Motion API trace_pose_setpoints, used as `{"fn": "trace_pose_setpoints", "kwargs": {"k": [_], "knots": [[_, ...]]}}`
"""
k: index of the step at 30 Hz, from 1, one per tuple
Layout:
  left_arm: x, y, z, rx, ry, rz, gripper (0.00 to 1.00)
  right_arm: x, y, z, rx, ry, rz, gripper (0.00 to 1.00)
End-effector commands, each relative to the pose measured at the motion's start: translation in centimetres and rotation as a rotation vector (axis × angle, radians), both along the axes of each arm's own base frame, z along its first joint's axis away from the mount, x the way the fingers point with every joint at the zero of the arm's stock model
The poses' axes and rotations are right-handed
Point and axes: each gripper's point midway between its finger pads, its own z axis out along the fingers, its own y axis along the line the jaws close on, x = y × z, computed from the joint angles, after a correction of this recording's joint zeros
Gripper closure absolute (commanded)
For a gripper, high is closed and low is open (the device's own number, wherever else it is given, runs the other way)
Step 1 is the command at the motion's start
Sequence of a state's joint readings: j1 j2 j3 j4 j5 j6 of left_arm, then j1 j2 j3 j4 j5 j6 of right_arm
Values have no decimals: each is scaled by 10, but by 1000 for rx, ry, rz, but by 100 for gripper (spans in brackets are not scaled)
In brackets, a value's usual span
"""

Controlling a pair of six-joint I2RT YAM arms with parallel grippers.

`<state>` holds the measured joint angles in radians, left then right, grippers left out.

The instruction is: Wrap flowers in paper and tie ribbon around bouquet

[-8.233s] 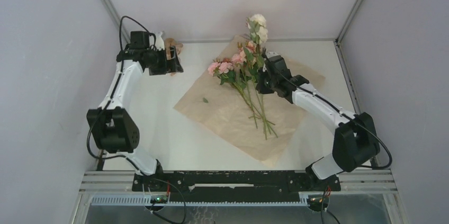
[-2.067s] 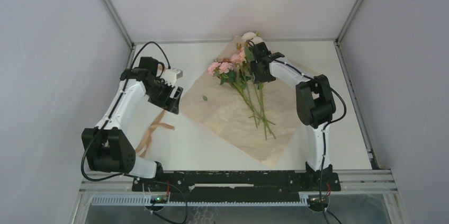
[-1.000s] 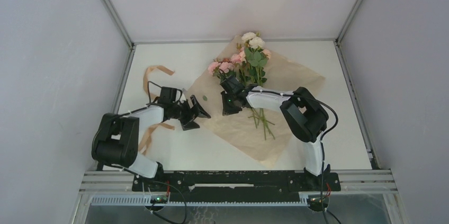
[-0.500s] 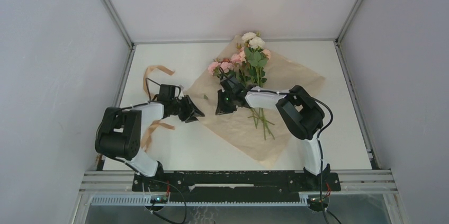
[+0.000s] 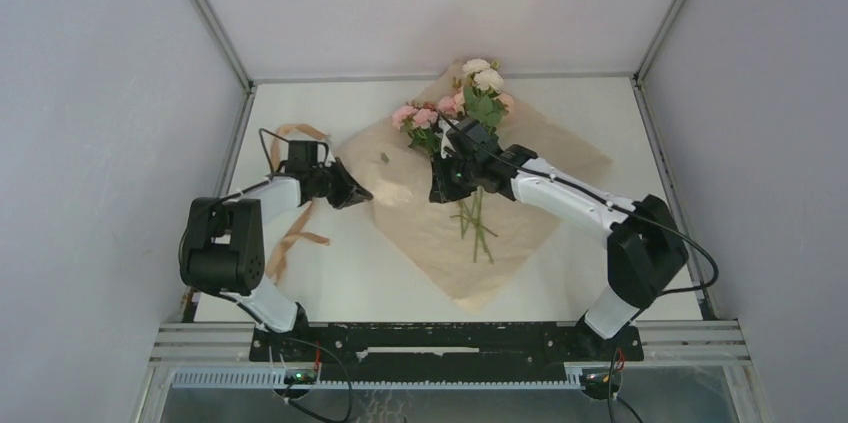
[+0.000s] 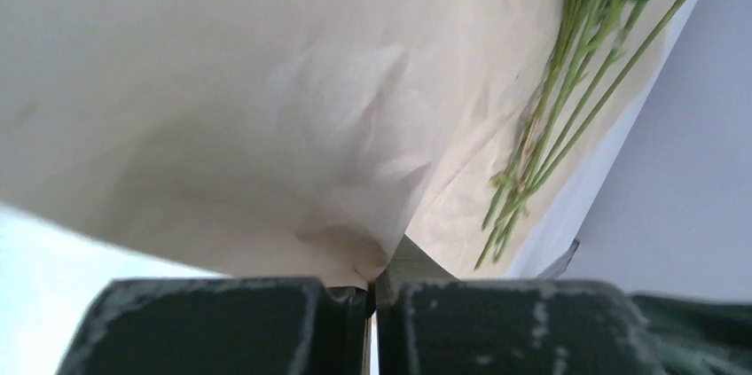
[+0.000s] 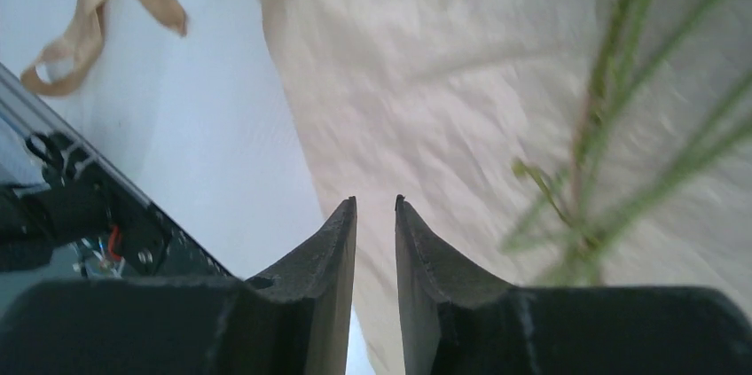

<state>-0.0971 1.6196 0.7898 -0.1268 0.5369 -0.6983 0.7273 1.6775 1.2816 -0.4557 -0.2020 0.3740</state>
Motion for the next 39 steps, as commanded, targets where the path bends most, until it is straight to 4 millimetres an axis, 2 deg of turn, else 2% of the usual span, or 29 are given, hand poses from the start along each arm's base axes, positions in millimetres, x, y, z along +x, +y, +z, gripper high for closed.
{"fn": "trace_pose_setpoints", "kwargs": {"k": [1, 3, 4, 6, 7, 9, 11, 13, 14, 17, 20, 22, 24, 26, 30, 34, 39], "knots": [[43, 39, 22, 89, -103, 64, 100, -27, -33, 4, -147, -46, 116, 69], [52, 52, 23, 126, -109, 78, 100, -28, -47, -1, -212, -37, 64, 69], [53, 60, 21, 138, -101, 86, 100, -27, -52, -3, -229, -30, 35, 69], [48, 63, 16, 149, -88, 67, 99, -26, -66, -12, -269, -9, -34, 66], [43, 62, 14, 147, -80, 51, 93, -27, -70, -16, -273, 9, -63, 64], [35, 63, 12, 163, -73, 18, 73, -33, -77, -23, -275, 36, -94, 63], [32, 69, 17, 196, -88, -7, 57, -38, -79, -23, -269, 38, -92, 63], [33, 75, 36, 224, -141, -29, 43, -48, -74, -21, -248, 31, -40, 63], [36, 77, 50, 243, -188, -45, 40, -54, -69, -19, -229, 24, 6, 63], [40, 76, 102, 326, -409, -144, 31, -79, -46, -12, -157, -9, 157, 58], [23, 66, 140, 473, -586, -347, 27, -105, -22, -10, -71, -73, 317, 51], [7, 55, 156, 482, -670, -463, 23, -118, -8, -14, -39, -182, 450, 48], [-10, 47, 163, 446, -699, -530, 22, -131, 1, -24, -49, -322, 603, 47], [-28, 41, 168, 413, -711, -600, 21, -152, 7, -35, -58, -459, 817, 45], [-58, 39, 161, 401, -699, -730, 20, -165, 11, -54, -74, -657, 1075, 42], [-72, 34, 160, 358, -687, -772, 20, -161, 8, -72, -108, -690, 1187, 40], [-89, 33, 153, 346, -699, -853, 19, -155, -3, -96, -148, -617, 1218, 40]]}}
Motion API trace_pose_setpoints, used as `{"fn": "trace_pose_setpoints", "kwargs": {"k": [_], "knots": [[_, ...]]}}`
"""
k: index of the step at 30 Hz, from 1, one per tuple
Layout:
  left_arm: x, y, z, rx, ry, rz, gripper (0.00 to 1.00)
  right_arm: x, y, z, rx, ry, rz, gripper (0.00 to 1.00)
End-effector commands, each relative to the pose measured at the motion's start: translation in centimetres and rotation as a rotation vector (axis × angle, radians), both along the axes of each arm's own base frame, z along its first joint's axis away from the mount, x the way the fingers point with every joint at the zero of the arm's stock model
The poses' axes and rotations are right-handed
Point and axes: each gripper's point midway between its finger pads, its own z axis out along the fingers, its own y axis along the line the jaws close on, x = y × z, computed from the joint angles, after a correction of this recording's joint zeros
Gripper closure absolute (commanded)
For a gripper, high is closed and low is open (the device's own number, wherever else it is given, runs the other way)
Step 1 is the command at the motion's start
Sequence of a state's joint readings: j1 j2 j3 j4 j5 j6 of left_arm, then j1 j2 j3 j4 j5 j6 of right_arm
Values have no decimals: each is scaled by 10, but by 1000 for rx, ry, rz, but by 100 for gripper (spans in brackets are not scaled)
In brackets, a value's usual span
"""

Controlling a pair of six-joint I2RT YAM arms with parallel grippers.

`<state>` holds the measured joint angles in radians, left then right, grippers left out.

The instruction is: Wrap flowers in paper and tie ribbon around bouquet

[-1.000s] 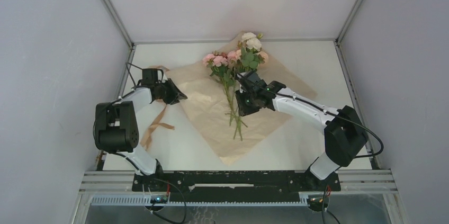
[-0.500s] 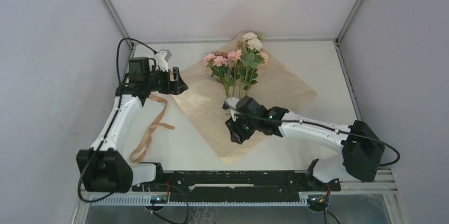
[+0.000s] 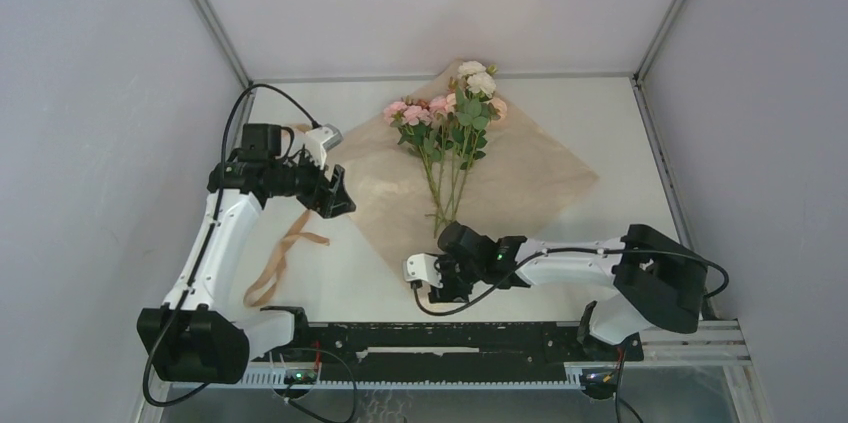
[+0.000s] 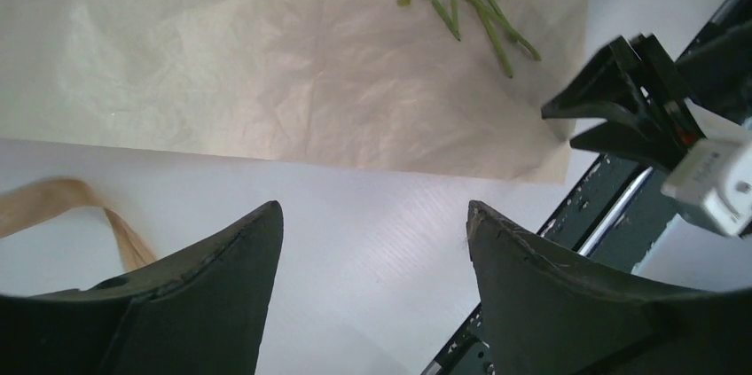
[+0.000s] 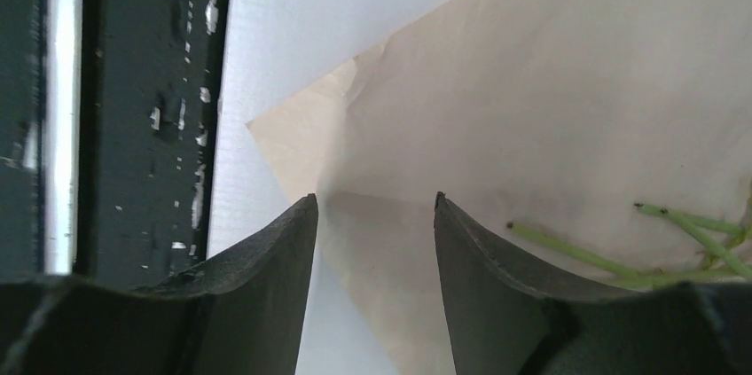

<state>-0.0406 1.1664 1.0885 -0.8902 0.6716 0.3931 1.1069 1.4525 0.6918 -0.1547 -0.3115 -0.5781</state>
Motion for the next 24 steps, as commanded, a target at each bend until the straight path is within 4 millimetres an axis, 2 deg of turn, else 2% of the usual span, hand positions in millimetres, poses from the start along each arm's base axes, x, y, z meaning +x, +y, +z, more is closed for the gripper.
{"fn": "trace_pose_setpoints", "kwargs": {"k": [1, 4, 8, 9, 12, 13, 18, 21, 24], "knots": [[-20, -4, 6, 7, -47, -128, 19, 12, 8, -3, 18, -59, 106, 41], [-30, -3, 13, 20, -59, -179, 18, -2, 1, -12, -38, 19, 146, 42], [-39, -9, 20, 0, -72, -237, 16, 3, 2, -18, -100, 97, 58, 51], [-42, -10, 20, -1, -74, -254, 16, 4, 3, -19, -101, 119, 26, 60], [-50, -15, 21, 1, -86, -306, 15, 8, 2, -18, -89, 178, -57, 96], [-53, -19, 21, -3, -90, -331, 15, 9, 3, -15, -76, 194, -74, 100], [-69, -43, 10, 29, -104, -498, 15, 19, 14, 24, 67, 324, -158, 100], [-69, -61, -8, 86, -137, -609, 15, 23, 16, 49, 164, 444, -190, 100], [-72, -83, -30, 121, -184, -751, 16, 33, 13, 61, 219, 541, -251, 100]]}}
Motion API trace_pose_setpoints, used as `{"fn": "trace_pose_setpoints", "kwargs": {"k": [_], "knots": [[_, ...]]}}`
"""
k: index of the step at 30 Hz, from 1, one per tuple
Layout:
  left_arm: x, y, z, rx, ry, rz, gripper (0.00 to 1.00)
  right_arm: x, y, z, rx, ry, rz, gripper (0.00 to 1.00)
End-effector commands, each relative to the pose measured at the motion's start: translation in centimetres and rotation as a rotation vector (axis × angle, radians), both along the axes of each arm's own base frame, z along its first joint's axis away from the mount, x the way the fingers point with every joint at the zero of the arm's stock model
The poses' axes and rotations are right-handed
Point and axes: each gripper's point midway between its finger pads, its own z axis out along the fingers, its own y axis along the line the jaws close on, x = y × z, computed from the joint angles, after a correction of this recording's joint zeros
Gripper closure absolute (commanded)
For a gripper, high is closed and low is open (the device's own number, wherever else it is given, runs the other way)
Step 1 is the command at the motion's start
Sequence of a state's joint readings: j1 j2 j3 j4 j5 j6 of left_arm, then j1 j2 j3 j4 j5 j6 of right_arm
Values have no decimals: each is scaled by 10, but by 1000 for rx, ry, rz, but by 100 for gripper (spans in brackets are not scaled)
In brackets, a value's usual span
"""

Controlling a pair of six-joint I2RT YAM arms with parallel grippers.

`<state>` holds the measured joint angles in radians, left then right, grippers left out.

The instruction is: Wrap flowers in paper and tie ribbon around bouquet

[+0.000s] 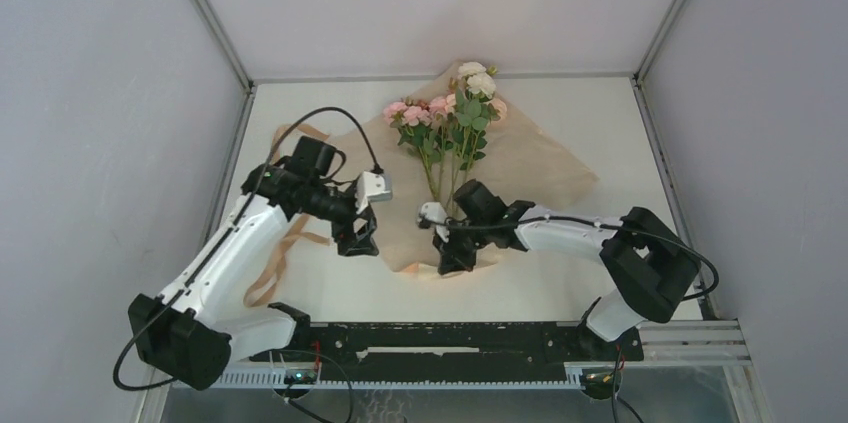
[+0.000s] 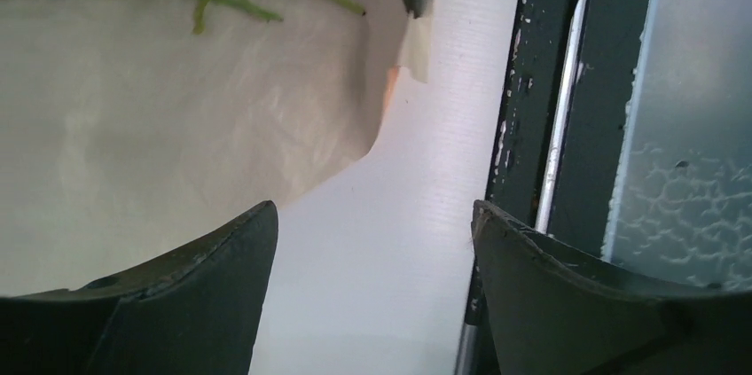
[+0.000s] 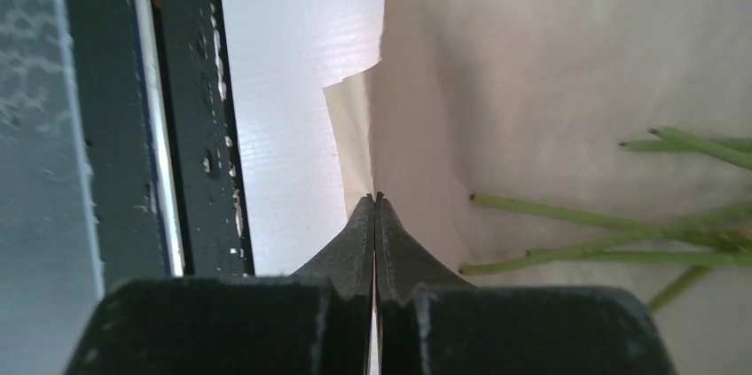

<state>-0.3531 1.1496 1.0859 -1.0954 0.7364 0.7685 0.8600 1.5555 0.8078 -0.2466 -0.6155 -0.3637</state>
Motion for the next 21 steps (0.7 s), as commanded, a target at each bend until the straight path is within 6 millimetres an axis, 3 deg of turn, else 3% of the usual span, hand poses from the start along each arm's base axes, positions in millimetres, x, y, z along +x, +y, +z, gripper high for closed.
{"fn": "trace_pose_setpoints", "kwargs": {"k": [1, 7, 15, 19, 21], "knots": [[7, -28, -27, 27, -137, -200, 16, 9, 15, 50, 179, 146, -71, 100], [30, -53, -67, 126, -301, -316, 5, 21, 7, 59, 222, 237, -127, 100], [32, -85, -103, 133, -327, -324, 2, 30, 2, 72, 273, 272, -145, 100], [31, -93, -103, 109, -303, -317, 14, 33, 1, 74, 285, 277, -155, 100], [23, -95, -103, 93, -266, -335, 39, 36, 0, 75, 284, 276, -172, 100]]}}
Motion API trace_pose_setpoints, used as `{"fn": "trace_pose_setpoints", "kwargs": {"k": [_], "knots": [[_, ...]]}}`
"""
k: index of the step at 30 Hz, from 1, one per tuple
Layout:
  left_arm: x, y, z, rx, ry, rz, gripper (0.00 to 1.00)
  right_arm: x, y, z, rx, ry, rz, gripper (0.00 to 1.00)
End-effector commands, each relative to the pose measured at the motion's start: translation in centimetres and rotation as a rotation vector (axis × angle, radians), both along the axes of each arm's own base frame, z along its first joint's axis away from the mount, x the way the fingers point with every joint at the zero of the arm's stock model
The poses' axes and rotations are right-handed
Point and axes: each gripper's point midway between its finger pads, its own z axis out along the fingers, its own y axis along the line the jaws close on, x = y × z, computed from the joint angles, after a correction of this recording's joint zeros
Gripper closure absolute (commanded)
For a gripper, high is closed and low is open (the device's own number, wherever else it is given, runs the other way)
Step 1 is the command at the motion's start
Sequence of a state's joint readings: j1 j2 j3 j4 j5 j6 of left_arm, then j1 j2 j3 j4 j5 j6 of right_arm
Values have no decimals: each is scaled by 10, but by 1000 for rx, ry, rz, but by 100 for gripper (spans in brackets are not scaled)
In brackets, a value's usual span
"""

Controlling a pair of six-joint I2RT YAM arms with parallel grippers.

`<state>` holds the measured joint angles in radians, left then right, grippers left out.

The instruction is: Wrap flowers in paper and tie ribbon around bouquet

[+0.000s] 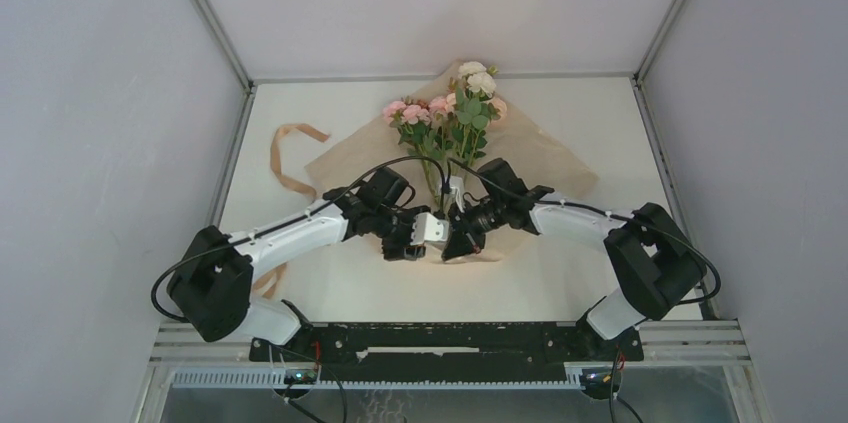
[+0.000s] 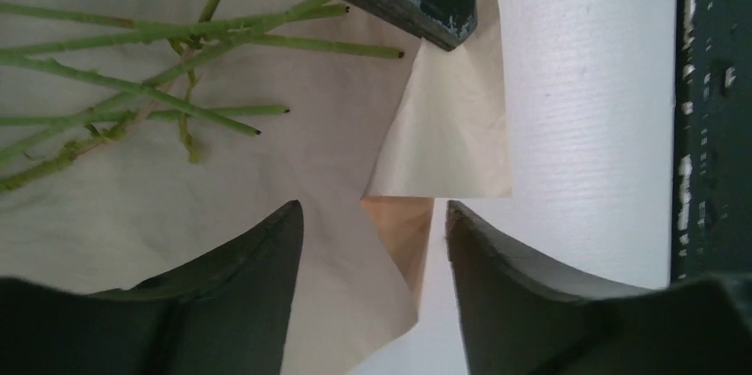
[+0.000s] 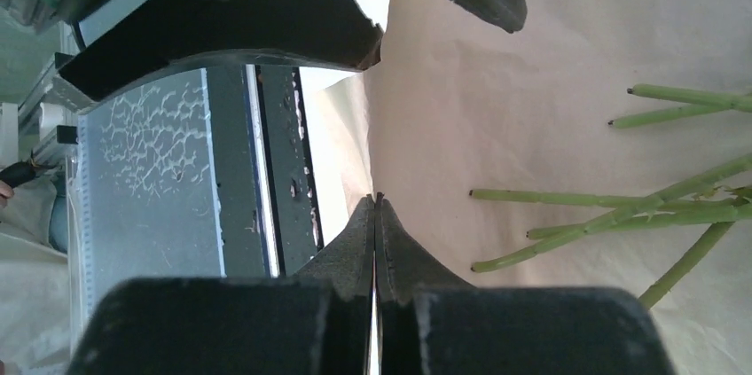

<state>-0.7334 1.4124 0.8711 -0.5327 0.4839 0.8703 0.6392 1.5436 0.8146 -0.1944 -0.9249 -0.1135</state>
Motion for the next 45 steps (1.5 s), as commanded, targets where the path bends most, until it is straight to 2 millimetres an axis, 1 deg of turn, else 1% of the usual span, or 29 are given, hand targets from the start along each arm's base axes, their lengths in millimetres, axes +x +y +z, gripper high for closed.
{"fn": "trace_pose_setpoints", "kwargs": {"k": [1, 2, 3, 4, 5, 7, 8, 10, 11, 12, 13, 15, 16, 17, 19, 21, 23, 25, 27, 29, 31, 33, 34, 37, 40, 42, 43, 44, 45], "knots": [[-3, -14, 7, -58, 29, -11, 53, 14, 7, 32, 87, -54, -14, 100], [-7, -14, 8, -56, 48, -21, 67, 15, 7, 32, 82, -52, -29, 100], [-11, -15, 9, -60, 70, -25, 81, 18, 7, 34, 76, -50, -52, 97], [-14, -16, 11, -63, 93, -21, 96, 22, 6, 36, 69, -48, -83, 90], [-17, -16, 13, -64, 115, -13, 100, 27, 4, 40, 64, -41, -123, 86], [-17, -18, 20, -69, 137, 8, 100, 40, -4, 52, 60, -34, -219, 79], [-16, -19, 24, -73, 142, 24, 100, 48, -10, 58, 59, -26, -279, 73], [-12, -24, 32, -87, 145, 49, 100, 65, -22, 69, 61, 3, -400, 67], [-10, -26, 37, -95, 144, 57, 100, 75, -31, 72, 63, 28, -471, 65], [-7, -29, 44, -105, 139, 67, 100, 84, -39, 68, 58, 43, -524, 65], [-4, -31, 48, -109, 136, 73, 100, 93, -44, 63, 45, 52, -574, 66], [1, -35, 54, -113, 134, 84, 100, 120, -57, 37, -33, 65, -708, 74], [3, -36, 55, -111, 133, 89, 100, 131, -64, 20, -87, 93, -764, 77], [7, -37, 57, -109, 130, 98, 100, 139, -71, -3, -162, 147, -812, 80], [13, -40, 59, -111, 135, 120, 100, 147, -84, -35, -272, 241, -871, 84], [23, -43, 63, -120, 153, 157, 100, 145, -94, -57, -321, 316, -901, 87], [38, -45, 64, -128, 181, 207, 100, 139, -103, -74, -367, 354, -918, 87], [57, -44, 59, -120, 209, 269, 100, 132, -110, -85, -416, 367, -928, 88], [74, -41, 50, -101, 240, 326, 100, 126, -115, -89, -446, 370, -927, 87], [88, -38, 37, -70, 278, 377, 100, 121, -120, -87, -460, 363, -926, 87], [99, -35, 23, -31, 315, 425, 100, 116, -125, -80, -460, 352, -924, 86], [108, -30, 9, 11, 358, 481, 100, 113, -124, -63, -426, 320, -900, 84], [110, -28, 1, 37, 383, 494, 100, 108, -122, -54, -410, 311, -871, 82], [110, -23, -6, 71, 420, 506, 100, 96, -109, -21, -313, 244, -755, 74], [107, -23, -7, 66, 423, 491, 100, 88, -95, 12, -178, 143, -665, 69], [107, -23, -7, 64, 421, 487, 100, 81, -85, 28, -72, 92, -611, 65], [108, -21, -7, 65, 419, 489, 100, 77, -79, 32, -28, 78, -583, 56], [108, -21, -8, 64, 420, 491, 100, 70, -74, 30, -4, 76, -560, 46], [107, -19, -8, 63, 422, 493, 100, 65, -67, 27, 8, 66, -537, 39]]}}
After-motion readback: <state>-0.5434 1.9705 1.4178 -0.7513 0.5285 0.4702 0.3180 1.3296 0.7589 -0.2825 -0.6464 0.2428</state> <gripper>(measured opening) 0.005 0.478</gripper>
